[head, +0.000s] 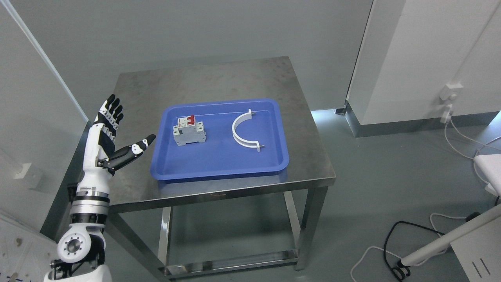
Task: Place circuit breaker on shelf
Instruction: 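Reach the left hand toward the grey circuit breaker in the blue tray, then close the left hand around the grey circuit breaker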
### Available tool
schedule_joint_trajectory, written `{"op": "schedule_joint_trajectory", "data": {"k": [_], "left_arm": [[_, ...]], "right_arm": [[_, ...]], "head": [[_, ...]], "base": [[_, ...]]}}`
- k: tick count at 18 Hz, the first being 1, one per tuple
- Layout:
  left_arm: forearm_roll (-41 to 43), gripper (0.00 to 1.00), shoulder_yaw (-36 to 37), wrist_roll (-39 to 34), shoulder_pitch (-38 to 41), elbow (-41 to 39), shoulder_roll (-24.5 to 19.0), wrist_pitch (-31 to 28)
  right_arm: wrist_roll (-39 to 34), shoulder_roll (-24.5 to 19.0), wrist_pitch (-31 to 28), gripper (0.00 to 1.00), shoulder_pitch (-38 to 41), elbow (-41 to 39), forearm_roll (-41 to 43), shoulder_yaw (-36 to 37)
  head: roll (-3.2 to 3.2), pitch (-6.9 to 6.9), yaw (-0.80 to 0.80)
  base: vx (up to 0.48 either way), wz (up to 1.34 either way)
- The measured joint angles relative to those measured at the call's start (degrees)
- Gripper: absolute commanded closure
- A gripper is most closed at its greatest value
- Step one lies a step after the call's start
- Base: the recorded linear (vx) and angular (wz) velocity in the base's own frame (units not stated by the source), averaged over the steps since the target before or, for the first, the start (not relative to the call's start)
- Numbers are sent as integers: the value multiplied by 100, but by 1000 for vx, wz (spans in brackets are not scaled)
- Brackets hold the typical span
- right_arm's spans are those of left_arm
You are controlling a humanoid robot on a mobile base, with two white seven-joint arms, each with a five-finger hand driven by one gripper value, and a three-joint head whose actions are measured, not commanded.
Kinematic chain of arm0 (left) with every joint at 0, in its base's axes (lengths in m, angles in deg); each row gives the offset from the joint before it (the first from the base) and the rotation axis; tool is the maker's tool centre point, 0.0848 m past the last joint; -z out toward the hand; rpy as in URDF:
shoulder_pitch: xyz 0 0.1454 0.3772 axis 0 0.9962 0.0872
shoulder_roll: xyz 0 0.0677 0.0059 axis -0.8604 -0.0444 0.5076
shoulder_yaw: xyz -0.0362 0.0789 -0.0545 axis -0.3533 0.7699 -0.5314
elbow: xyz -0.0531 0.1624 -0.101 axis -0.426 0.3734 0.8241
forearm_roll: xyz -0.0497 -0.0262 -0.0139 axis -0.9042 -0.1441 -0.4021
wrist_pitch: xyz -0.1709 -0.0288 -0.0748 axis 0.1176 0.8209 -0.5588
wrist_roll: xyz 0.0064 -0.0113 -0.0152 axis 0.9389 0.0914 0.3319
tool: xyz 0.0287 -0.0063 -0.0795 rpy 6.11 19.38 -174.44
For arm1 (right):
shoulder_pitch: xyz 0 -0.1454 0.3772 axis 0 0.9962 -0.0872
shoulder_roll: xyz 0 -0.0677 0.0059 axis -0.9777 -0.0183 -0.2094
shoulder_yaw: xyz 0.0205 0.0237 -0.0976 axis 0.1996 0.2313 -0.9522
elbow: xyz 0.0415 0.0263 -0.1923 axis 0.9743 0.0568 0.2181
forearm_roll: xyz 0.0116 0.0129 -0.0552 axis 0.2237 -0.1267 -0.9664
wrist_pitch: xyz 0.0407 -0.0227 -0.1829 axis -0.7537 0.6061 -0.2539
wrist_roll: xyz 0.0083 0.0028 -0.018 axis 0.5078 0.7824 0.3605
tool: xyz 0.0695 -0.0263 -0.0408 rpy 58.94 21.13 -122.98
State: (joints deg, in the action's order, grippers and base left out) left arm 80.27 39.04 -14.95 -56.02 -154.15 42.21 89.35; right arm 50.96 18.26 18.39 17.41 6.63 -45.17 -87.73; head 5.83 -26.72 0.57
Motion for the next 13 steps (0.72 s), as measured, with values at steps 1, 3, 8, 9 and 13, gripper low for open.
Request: {"op": "schedule_joint_trajectory", "data": {"k": [1,3,8,9,13], "left_arm": [[227,2,72,373,-144,41,-82,-221],[610,2,180,1046,-458,123,-205,-676],[1572,8,540,1645,-1249,519,-385,-1371],[1715,10,592,1677,-1359,617,-403,-1410],[2231,15,814,1756,-1639,990,-423,-1466]], "right_arm": [[0,0,0,0,0,0,0,0],[0,0,0,0,0,0,0,0],[0,0,0,0,0,0,0,0],[0,0,0,0,0,0,0,0],[0,0,0,0,0,0,0,0]], "head": [[0,0,0],[0,0,0],[0,0,0],[0,0,0],[0,0,0]], "base": [[0,0],[0,0],[0,0],[0,0],[1,-8]]}}
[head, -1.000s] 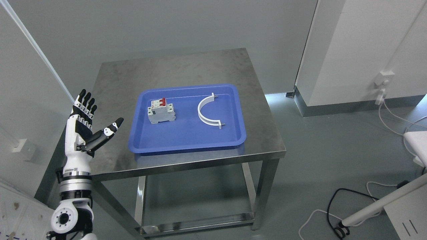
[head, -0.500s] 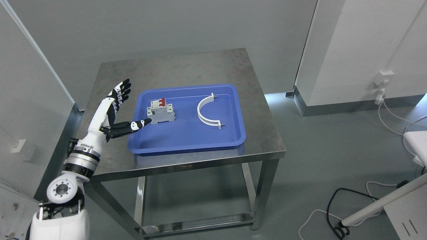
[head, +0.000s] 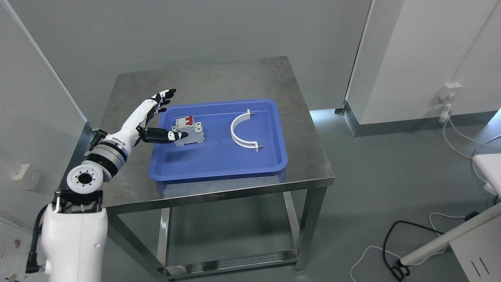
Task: Place circuit breaker on shelf
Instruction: 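Close the left hand around the grey circuit breaker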
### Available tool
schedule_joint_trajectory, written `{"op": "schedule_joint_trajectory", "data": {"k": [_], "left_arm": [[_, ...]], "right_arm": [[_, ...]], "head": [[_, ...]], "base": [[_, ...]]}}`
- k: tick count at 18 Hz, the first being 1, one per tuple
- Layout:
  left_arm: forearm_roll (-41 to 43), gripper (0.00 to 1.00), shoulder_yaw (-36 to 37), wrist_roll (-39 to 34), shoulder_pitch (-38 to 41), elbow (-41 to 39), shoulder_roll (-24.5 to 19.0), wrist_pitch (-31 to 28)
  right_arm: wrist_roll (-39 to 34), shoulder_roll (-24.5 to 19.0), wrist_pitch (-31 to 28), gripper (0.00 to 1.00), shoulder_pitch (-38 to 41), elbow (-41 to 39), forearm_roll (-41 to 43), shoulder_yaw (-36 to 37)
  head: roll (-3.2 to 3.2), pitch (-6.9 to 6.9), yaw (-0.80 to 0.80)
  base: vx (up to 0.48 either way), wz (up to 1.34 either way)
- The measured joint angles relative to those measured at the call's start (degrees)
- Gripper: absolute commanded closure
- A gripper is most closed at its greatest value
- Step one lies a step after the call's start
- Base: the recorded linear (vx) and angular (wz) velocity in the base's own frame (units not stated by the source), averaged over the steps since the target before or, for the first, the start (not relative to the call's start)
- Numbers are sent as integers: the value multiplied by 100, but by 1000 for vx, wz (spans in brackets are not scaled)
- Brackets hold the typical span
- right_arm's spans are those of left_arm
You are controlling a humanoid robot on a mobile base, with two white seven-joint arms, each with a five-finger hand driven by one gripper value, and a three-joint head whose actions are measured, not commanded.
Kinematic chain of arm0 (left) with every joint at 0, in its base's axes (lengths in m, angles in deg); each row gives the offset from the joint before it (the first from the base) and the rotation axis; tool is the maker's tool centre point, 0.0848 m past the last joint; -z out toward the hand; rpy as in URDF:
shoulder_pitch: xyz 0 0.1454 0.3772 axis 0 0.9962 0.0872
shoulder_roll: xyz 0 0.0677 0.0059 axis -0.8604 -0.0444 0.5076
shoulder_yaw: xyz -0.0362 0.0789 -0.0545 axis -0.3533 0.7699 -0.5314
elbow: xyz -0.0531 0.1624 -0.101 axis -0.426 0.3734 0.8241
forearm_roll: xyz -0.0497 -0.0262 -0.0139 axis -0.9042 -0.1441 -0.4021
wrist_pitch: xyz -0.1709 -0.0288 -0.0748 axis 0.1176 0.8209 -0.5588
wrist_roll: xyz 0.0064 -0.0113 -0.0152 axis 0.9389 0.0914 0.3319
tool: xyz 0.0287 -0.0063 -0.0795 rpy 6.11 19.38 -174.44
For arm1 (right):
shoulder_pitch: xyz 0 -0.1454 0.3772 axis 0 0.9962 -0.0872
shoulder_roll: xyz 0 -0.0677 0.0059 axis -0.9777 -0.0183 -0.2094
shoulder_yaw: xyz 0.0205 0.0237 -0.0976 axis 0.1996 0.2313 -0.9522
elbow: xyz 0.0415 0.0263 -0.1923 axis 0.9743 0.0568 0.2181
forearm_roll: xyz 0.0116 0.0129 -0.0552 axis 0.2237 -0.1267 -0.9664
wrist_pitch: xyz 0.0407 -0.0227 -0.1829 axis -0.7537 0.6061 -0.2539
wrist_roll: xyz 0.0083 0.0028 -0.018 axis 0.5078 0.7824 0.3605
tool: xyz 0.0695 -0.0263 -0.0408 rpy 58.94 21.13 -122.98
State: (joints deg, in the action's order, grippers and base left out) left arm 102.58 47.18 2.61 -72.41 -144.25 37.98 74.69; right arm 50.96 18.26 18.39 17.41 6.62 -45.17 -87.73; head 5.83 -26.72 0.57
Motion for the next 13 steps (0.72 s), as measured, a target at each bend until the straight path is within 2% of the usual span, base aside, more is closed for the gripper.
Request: {"op": "schedule_joint_trajectory", "data": {"k": [9,10,13], "left_arm": [[815,45,175,9,-199,735,208,26],[857,51,187,-4,-210,782,229,32],[980,86,219,-34,-225,941,319,174]], "right_arm": [[0,0,0,0,-1,0,0,0],[0,0,0,0,0,0,0,0],[0,0,0,0,-1,0,0,0]], "head": [[0,0,0],[0,0,0],[0,0,0]], "base": [[-2,12],[0,0],[1,-25]]}}
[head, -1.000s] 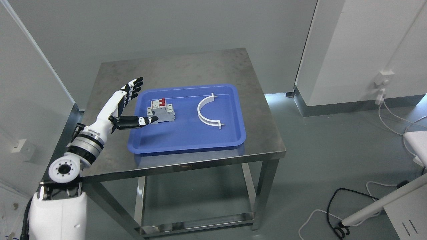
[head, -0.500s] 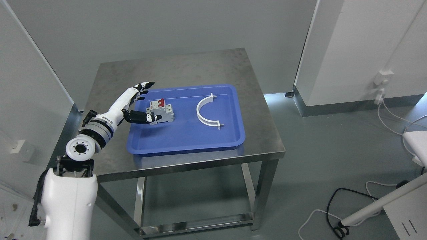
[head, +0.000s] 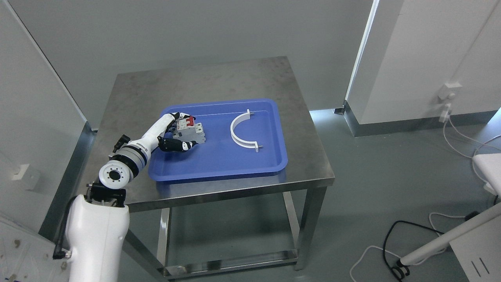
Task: Place circuit breaker on shelf
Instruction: 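Close the left hand around the grey circuit breaker, then lift the breaker with the left hand and turn toward the bin shelf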
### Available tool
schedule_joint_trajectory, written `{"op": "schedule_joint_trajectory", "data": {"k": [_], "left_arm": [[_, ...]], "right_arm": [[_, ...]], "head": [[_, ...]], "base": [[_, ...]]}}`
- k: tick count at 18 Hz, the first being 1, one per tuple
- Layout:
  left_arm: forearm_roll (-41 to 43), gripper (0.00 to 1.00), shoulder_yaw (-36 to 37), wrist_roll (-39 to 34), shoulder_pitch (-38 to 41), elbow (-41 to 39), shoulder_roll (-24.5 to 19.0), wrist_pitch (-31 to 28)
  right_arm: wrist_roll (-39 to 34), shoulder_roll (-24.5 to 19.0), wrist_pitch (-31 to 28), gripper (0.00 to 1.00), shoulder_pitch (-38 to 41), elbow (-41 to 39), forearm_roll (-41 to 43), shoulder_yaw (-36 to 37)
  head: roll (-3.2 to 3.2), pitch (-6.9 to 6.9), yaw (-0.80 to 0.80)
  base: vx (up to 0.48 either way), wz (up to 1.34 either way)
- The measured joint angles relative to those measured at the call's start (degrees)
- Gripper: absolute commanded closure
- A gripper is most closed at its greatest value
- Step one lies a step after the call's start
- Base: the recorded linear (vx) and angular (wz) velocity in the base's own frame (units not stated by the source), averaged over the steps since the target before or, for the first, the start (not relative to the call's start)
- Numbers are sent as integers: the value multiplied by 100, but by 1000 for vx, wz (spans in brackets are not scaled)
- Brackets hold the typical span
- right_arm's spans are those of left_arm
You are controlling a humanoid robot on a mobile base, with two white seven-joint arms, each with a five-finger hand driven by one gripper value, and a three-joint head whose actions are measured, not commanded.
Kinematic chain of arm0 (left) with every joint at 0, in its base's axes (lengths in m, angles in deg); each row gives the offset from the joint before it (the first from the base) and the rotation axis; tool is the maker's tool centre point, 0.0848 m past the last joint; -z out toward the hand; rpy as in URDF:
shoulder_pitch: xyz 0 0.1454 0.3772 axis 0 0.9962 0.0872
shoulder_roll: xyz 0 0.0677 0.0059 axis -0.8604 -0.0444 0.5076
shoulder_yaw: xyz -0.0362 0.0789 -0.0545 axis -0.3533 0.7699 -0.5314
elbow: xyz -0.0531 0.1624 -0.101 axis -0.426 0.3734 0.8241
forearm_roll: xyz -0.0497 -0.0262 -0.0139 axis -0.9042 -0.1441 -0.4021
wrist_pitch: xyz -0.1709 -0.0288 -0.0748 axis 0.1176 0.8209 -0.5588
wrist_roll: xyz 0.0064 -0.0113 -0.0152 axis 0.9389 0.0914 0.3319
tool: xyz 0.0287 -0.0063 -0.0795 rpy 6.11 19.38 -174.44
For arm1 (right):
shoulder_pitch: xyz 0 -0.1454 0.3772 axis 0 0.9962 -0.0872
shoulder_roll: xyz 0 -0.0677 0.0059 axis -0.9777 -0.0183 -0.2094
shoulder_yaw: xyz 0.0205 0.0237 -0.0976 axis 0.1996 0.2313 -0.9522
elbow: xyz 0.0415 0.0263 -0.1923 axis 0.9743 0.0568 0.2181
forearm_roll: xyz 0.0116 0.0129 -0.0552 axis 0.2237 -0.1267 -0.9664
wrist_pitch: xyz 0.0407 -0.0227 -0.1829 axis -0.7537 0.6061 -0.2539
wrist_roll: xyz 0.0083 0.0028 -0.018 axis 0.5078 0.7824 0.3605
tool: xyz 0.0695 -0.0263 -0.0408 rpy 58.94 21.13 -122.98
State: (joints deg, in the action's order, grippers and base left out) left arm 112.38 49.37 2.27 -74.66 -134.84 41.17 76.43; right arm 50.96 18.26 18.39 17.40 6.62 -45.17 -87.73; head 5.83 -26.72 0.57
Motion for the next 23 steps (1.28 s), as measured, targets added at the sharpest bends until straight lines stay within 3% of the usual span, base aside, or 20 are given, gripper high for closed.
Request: {"op": "schedule_joint_trajectory", "data": {"k": [4,7,14,19,23], "left_arm": [[65,88,-106,-85,-21,174,132,609],[-42,87,-381,-601,-172,222,222,1088],[-1760,87,-1095,-2652,-191,-323,376,1668],[-2285,87,-1281,-2882,541,-991,424,2302],[-2443,87,-1248,-2894,1037,-1425,445,2408]], "right_arm": [[0,0,0,0,0,0,0,0],[0,0,0,0,1,0,0,0],[0,0,0,0,-1,0,0,0],[0,0,-1,0,0,0,0,0],[0,0,-1,0,1,1,0,0]], "head": [[0,0,0],[0,0,0],[0,0,0],[0,0,0],[0,0,0]], "base": [[11,2],[15,-39],[-30,-9],[-289,28],[-344,-117]]}}
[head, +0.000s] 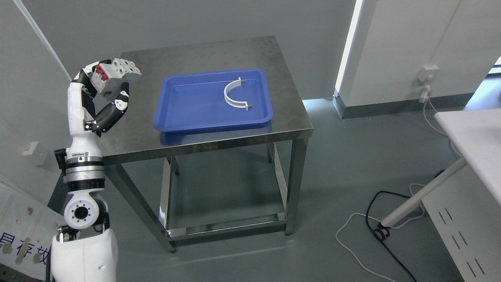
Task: Place circuit breaker on shelf
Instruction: 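Lift the breaker with the left hand and turn toward the bin shelf, then carry the breaker with the left hand over an upper blue bin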
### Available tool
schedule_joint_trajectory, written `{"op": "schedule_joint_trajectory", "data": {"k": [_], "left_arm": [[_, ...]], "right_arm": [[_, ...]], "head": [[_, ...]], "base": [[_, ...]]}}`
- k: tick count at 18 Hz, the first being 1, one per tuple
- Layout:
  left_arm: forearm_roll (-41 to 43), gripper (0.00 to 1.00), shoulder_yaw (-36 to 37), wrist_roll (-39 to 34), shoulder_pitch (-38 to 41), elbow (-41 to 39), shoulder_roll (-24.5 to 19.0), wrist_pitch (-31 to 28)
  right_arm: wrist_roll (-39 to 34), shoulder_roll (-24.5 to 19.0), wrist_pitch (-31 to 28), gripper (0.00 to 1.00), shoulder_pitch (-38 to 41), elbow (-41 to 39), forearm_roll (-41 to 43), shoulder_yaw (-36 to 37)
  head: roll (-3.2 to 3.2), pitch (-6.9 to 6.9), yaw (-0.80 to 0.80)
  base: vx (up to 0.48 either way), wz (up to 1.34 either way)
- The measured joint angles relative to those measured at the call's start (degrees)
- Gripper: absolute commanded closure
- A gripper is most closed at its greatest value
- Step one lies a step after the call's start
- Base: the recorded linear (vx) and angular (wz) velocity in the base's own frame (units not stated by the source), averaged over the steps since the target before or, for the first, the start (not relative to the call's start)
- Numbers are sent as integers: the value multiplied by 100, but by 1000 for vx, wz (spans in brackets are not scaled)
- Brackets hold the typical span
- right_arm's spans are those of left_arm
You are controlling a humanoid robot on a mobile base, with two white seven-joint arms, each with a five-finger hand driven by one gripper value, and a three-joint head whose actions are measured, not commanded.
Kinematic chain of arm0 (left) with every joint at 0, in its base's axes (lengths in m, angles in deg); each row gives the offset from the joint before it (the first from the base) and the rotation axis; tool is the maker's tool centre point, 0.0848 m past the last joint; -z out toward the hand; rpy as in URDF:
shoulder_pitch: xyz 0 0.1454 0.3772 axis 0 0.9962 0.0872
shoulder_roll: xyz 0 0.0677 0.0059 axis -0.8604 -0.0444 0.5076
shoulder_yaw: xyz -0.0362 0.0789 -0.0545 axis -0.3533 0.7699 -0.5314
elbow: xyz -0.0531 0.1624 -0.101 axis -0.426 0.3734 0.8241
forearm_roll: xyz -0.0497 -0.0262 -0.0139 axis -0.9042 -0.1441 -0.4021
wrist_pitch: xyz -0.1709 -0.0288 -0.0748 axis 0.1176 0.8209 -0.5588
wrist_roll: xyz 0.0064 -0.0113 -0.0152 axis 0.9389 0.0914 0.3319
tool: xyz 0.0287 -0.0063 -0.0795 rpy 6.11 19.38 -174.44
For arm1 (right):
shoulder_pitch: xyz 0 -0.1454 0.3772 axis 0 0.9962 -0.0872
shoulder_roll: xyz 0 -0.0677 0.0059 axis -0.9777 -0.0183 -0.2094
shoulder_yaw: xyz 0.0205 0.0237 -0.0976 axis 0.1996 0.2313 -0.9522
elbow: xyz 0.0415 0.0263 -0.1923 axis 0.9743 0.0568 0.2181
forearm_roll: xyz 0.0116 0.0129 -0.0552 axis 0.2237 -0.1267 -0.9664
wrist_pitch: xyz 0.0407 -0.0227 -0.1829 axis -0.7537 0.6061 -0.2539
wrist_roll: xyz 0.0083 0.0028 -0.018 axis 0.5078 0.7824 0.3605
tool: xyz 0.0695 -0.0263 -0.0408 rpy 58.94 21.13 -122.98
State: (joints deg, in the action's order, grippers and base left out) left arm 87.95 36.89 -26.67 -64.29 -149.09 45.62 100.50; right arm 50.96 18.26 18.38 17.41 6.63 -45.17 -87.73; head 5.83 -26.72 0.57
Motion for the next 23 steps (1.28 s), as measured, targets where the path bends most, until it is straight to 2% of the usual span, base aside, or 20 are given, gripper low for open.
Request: {"op": "schedule_joint_trajectory", "data": {"k": [14,18,23], "left_arm": [[-203,87,124,-2,501,-780,37,-349],[-282,87,187,-2,548,-881,41,-399],[-355,87,319,-9,537,-1030,43,-416]], "right_arm": [[0,0,-4,0,9,1,0,0],[0,0,-5,0,2,1,0,0],[0,0,-5,0,-2,0,0,0]], "head": [[0,0,0],[0,0,0],[0,0,0]], "base": [[-448,50],[-394,952],[-260,1688]]}}
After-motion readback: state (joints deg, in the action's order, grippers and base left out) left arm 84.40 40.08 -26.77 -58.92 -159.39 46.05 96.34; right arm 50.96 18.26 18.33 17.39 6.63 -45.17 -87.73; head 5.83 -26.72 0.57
